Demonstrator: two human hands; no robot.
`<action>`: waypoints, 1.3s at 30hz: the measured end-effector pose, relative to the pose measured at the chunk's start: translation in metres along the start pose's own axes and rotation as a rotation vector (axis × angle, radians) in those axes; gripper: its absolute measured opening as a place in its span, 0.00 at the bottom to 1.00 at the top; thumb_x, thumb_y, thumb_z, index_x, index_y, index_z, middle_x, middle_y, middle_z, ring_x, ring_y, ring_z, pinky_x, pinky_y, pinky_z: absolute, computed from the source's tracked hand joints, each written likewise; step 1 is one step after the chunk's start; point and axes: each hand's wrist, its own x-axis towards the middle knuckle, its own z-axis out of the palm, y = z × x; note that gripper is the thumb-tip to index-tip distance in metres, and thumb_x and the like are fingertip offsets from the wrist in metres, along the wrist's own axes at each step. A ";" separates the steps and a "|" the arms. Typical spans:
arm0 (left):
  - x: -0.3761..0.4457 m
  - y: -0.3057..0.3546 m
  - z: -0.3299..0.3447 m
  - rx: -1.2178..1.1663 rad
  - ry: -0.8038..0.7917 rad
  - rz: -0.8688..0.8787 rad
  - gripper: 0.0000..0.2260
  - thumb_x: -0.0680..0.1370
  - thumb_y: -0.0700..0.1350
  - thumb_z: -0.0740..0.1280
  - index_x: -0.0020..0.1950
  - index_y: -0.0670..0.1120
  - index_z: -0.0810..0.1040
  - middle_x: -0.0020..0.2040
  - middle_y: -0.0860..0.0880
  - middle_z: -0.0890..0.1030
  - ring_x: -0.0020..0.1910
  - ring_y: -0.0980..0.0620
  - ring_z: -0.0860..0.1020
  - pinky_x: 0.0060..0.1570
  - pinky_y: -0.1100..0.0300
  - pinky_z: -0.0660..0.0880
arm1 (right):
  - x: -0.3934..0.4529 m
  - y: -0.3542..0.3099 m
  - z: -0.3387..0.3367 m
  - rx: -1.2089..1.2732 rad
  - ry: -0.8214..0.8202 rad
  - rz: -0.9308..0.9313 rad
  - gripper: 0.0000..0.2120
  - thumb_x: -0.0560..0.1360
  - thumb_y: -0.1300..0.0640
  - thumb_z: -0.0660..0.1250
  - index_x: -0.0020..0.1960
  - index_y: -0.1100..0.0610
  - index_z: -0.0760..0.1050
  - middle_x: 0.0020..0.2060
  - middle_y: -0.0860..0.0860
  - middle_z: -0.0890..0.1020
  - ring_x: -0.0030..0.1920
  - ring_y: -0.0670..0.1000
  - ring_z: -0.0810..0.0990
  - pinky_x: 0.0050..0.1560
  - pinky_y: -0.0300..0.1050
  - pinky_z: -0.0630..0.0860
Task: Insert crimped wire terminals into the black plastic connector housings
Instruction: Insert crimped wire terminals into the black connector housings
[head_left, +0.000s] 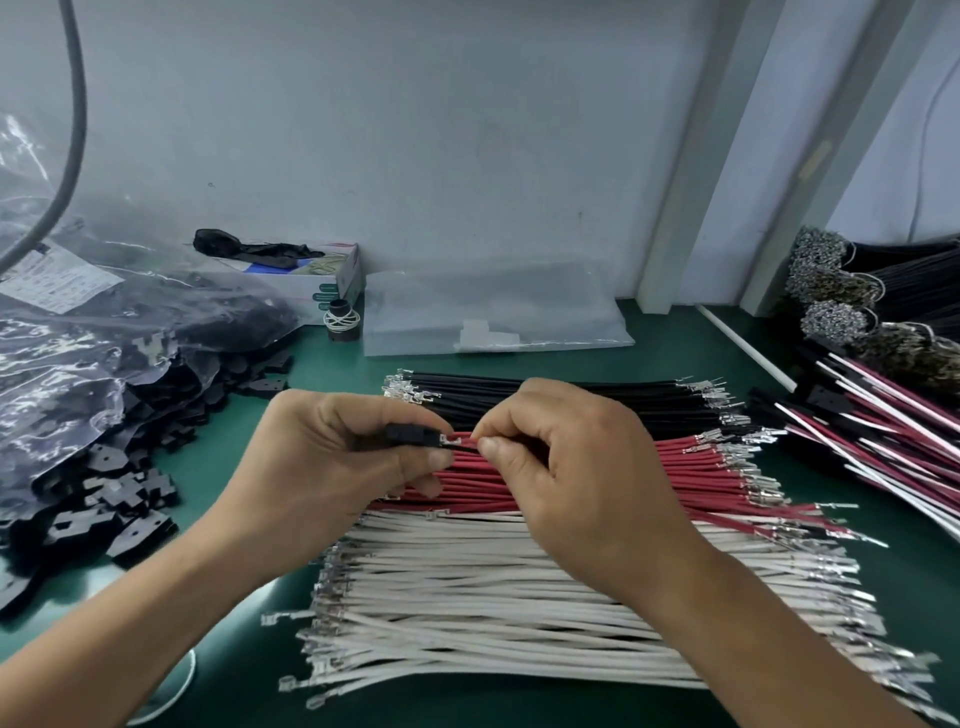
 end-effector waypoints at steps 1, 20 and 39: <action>0.000 0.000 -0.001 -0.013 0.015 0.003 0.12 0.61 0.44 0.79 0.44 0.47 0.89 0.37 0.40 0.87 0.33 0.43 0.86 0.40 0.53 0.84 | 0.000 -0.001 0.001 -0.044 0.032 -0.027 0.05 0.77 0.57 0.68 0.44 0.52 0.83 0.37 0.41 0.78 0.38 0.44 0.76 0.39 0.41 0.74; 0.006 -0.010 -0.013 0.167 -0.121 0.050 0.09 0.69 0.51 0.76 0.48 0.57 0.89 0.35 0.44 0.86 0.31 0.50 0.83 0.30 0.62 0.76 | 0.001 0.010 0.001 0.073 -0.002 0.011 0.05 0.77 0.53 0.72 0.43 0.52 0.83 0.37 0.43 0.79 0.40 0.45 0.78 0.43 0.42 0.74; 0.010 0.001 -0.028 1.104 -0.114 0.302 0.28 0.70 0.72 0.65 0.68 0.66 0.74 0.59 0.69 0.76 0.53 0.70 0.74 0.50 0.71 0.71 | -0.003 0.013 0.016 -0.189 -0.199 -0.016 0.07 0.76 0.49 0.67 0.44 0.48 0.83 0.41 0.43 0.81 0.42 0.44 0.78 0.43 0.47 0.76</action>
